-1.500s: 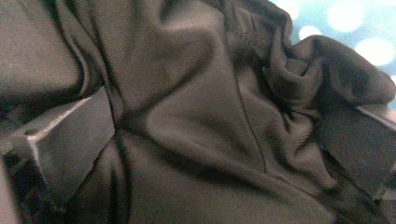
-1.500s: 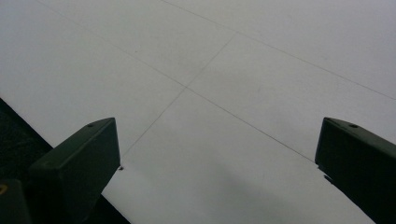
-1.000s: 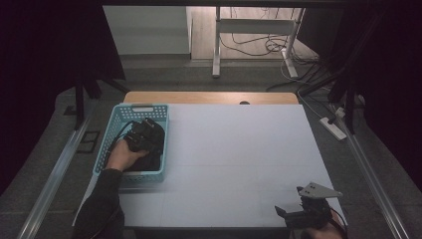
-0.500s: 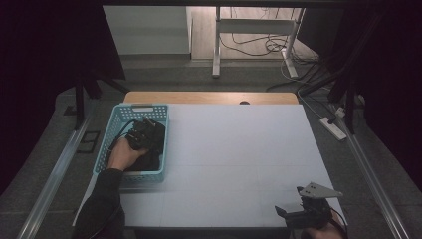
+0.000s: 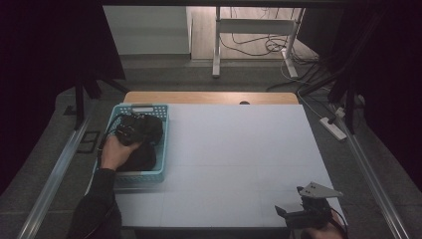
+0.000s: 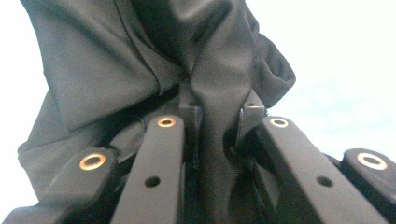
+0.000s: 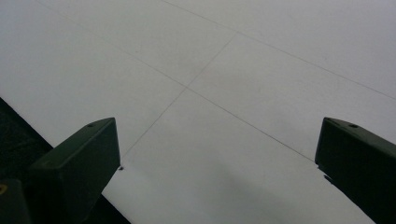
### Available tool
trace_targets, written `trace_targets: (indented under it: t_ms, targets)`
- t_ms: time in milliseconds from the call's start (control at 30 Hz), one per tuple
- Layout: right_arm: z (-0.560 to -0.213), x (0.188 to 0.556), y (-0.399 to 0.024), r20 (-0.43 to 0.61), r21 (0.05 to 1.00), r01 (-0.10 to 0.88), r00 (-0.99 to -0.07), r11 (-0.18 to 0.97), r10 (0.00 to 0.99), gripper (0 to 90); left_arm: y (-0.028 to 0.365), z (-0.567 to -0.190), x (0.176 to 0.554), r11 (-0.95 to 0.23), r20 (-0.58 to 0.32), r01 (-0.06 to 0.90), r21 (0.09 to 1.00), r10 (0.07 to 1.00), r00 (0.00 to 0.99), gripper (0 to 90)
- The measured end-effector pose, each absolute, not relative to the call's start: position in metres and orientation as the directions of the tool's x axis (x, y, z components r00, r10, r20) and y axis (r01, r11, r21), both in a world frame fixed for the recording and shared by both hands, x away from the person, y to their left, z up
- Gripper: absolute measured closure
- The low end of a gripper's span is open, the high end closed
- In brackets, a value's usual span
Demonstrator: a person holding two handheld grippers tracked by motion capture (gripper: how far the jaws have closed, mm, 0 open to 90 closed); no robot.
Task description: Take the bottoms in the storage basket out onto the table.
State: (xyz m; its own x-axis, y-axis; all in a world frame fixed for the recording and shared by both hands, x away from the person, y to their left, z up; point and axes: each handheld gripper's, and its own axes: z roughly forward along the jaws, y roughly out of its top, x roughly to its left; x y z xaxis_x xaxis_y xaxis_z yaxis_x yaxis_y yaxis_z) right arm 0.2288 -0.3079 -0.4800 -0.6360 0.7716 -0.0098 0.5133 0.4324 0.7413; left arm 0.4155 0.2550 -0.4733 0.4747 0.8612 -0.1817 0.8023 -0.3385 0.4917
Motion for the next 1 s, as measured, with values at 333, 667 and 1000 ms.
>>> trace_targets:
  t_ms: [333,667,1000]
  targets:
    - [-0.480,0.228,-0.308,-0.009,0.744,0.514,-0.632,0.427,0.775,0.3,0.254,-0.450,0.406,-0.347,-0.141,0.760,0.549,0.858,0.494,77.4]
    - [-0.480,0.228,-0.308,-0.010,0.745,0.513,-0.631,0.427,0.775,0.3,0.259,-0.425,0.400,-0.350,-0.124,0.736,0.580,0.855,0.504,77.4]
    - [-0.480,0.228,-0.309,-0.010,0.745,0.513,-0.630,0.426,0.776,0.3,0.262,-0.401,0.397,-0.342,-0.125,0.715,0.610,0.849,0.513,77.5]
